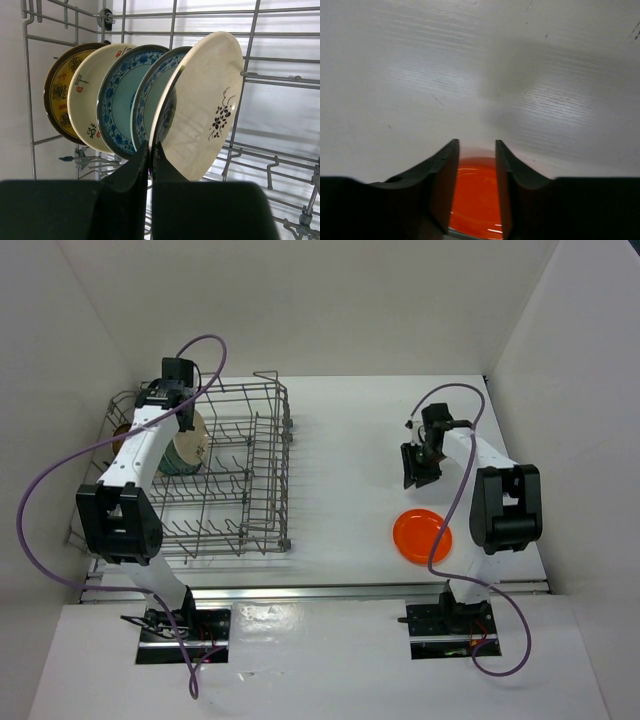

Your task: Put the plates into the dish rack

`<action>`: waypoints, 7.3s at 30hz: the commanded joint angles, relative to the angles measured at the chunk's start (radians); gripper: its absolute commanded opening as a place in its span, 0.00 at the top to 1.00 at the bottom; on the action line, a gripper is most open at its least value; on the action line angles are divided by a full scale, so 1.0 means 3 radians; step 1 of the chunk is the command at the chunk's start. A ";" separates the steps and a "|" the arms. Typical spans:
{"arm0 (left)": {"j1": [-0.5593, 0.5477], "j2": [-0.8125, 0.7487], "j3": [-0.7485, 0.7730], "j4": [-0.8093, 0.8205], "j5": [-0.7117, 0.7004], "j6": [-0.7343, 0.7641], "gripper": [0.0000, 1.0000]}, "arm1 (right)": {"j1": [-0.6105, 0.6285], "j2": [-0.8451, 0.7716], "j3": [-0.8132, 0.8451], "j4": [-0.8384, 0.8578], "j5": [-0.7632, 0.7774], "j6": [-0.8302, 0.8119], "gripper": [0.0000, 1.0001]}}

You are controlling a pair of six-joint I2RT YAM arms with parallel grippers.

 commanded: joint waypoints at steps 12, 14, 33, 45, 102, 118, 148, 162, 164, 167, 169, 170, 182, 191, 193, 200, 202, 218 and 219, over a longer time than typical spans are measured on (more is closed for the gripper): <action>-0.0027 0.0207 0.0034 0.0094 0.0028 -0.0013 1.00 | 0.0251 0.0119 0.0803 -0.1055 0.0581 0.0759 1.00; -0.0057 0.0243 0.0034 0.0094 0.0064 -0.0013 1.00 | 0.0312 0.0161 0.0840 -0.1150 0.0475 0.0904 1.00; -0.0119 0.0305 -0.0155 0.0253 0.0136 -0.0044 1.00 | 0.0435 0.0232 0.0442 -0.1892 0.0832 0.2029 1.00; -0.0119 0.0197 -0.0334 0.0355 0.0136 -0.0110 1.00 | 0.0466 0.0580 0.0319 -0.1744 0.1083 0.2269 1.00; -0.0543 -0.0310 0.0780 0.0079 0.1633 -0.0898 0.00 | 0.0466 0.1983 0.3173 -0.0062 0.0000 0.1325 1.00; -0.0768 0.0013 0.1067 0.0294 0.2324 -0.0836 0.00 | -0.0081 0.1291 0.2278 0.0399 -0.0456 0.0802 0.39; -0.0768 0.0182 0.1097 0.0575 0.2902 -0.1061 0.00 | -0.0148 0.2201 0.1970 0.0717 -0.1163 0.0838 1.00; -0.0978 0.0882 0.1762 0.0642 0.3649 -0.1338 0.00 | -0.0143 0.1281 0.3070 0.0680 -0.1750 0.0838 1.00; -0.0978 0.0918 0.1762 0.0677 0.3613 -0.1337 0.00 | -0.0061 0.1102 0.3070 0.0716 -0.1786 0.0792 1.00; -0.0978 0.0954 0.1793 0.0708 0.3465 -0.1337 0.00 | 0.0016 0.1000 0.3070 0.0716 -0.1857 0.0746 1.00; -0.0978 0.0985 0.1793 0.0743 0.3353 -0.1337 0.00 | 0.0082 0.0953 0.3070 0.0752 -0.1995 0.0746 1.00; -0.0978 0.0985 0.1793 0.0744 0.3312 -0.1337 0.00 | 0.0082 0.0913 0.3070 0.0752 -0.2046 0.0746 1.00; -0.0978 0.1046 0.1834 0.0744 0.3234 -0.1301 1.00 | 0.0461 0.0785 0.2968 0.0849 -0.2303 0.0710 1.00; -0.0463 0.0582 0.1952 0.0744 0.3286 -0.1490 1.00 | 0.0242 0.0718 0.3075 0.0895 -0.1766 0.0750 0.00; -0.0324 0.0408 0.1845 0.0658 0.3210 -0.1440 1.00 | 0.0134 0.0581 0.2877 0.1098 -0.1654 0.0888 0.00; 0.0126 -0.0140 0.1502 -0.0206 0.2182 -0.1000 1.00 | -0.0143 0.0431 0.2149 0.1214 -0.0437 0.1252 0.00; 0.0127 -0.0201 0.1380 -0.0523 0.1763 -0.0832 1.00 | -0.0143 0.0620 0.2221 0.1009 -0.0172 0.1292 0.00; 0.0127 -0.0416 0.0347 -0.0243 0.0576 -0.0161 1.00 | -0.0143 0.1240 0.2420 0.0537 -0.0139 0.1492 0.00; 0.0127 -0.0416 0.0275 -0.0203 0.0576 -0.0161 1.00 | -0.0143 0.1240 0.2420 0.0537 -0.0139 0.1492 0.00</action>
